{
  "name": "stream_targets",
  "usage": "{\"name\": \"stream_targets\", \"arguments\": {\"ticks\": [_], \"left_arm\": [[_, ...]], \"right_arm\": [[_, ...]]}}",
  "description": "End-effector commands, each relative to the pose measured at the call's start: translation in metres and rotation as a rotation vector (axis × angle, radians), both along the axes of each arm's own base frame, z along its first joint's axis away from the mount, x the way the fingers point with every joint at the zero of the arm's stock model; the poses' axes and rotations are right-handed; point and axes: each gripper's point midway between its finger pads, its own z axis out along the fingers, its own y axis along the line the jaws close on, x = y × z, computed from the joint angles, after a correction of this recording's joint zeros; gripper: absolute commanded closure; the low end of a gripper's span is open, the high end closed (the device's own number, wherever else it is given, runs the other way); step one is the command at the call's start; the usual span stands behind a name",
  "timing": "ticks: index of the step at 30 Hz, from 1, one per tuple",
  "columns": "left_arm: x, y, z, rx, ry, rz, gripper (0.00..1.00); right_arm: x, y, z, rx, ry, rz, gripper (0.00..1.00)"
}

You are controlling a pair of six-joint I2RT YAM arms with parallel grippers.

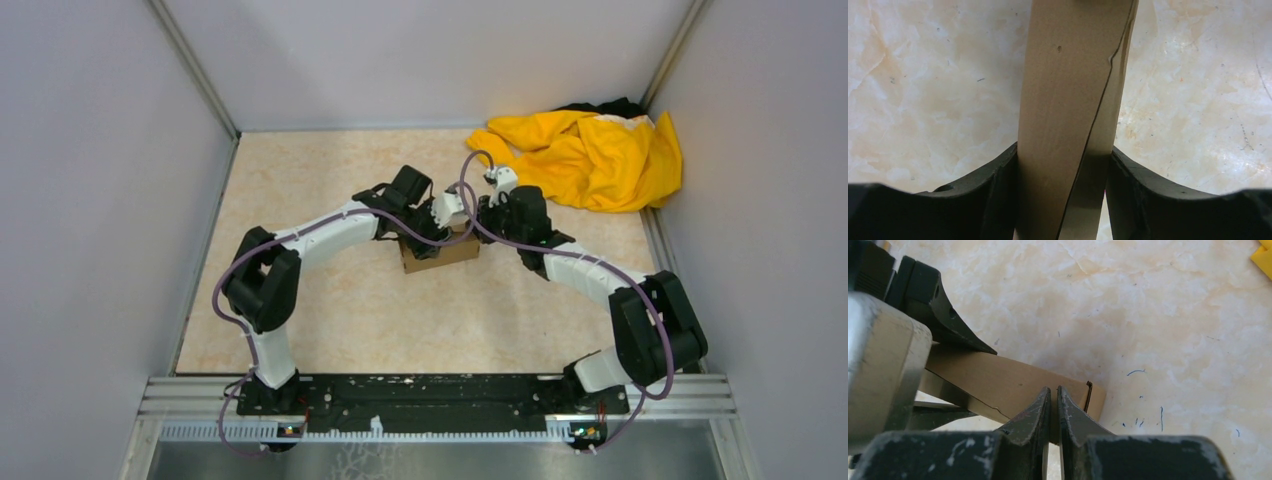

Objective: Fold the paper box

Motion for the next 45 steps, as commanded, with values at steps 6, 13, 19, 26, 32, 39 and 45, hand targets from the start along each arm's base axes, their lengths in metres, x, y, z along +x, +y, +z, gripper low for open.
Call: {"name": "stream_targets", "arguments": {"ticks": [6, 13, 19, 26, 32, 39, 45], "left_arm": [[-0.015, -0.019, 0.012, -0.154, 0.132, 0.000, 0.34], [-0.005, -0.005, 0.013, -0.057, 0.108, 0.048, 0.31], [0.003, 0.002, 0.022, -0.017, 0.079, 0.090, 0.32], [0.006, 0.004, 0.027, -0.015, 0.056, 0.108, 0.20], [0.006, 0.010, 0.017, 0.024, 0.062, 0.112, 0.13], [0.005, 0.008, 0.022, 0.015, 0.058, 0.092, 0.01], [0.005, 0.003, 0.042, -0.041, 0.029, 0.084, 0.01]], "right_arm": [[-0.047, -0.004, -0.061, -0.091, 0.246, 0.043, 0.91], [-0.045, -0.004, -0.059, -0.088, 0.245, 0.036, 0.91], [-0.043, -0.004, -0.060, -0.084, 0.250, 0.024, 0.91], [-0.039, -0.002, -0.059, -0.074, 0.258, 0.013, 0.91], [-0.037, 0.000, -0.053, -0.064, 0.252, 0.015, 0.91], [-0.036, 0.003, -0.052, -0.055, 0.254, 0.019, 0.91], [-0.035, 0.005, -0.051, -0.053, 0.255, 0.020, 0.91]]}}
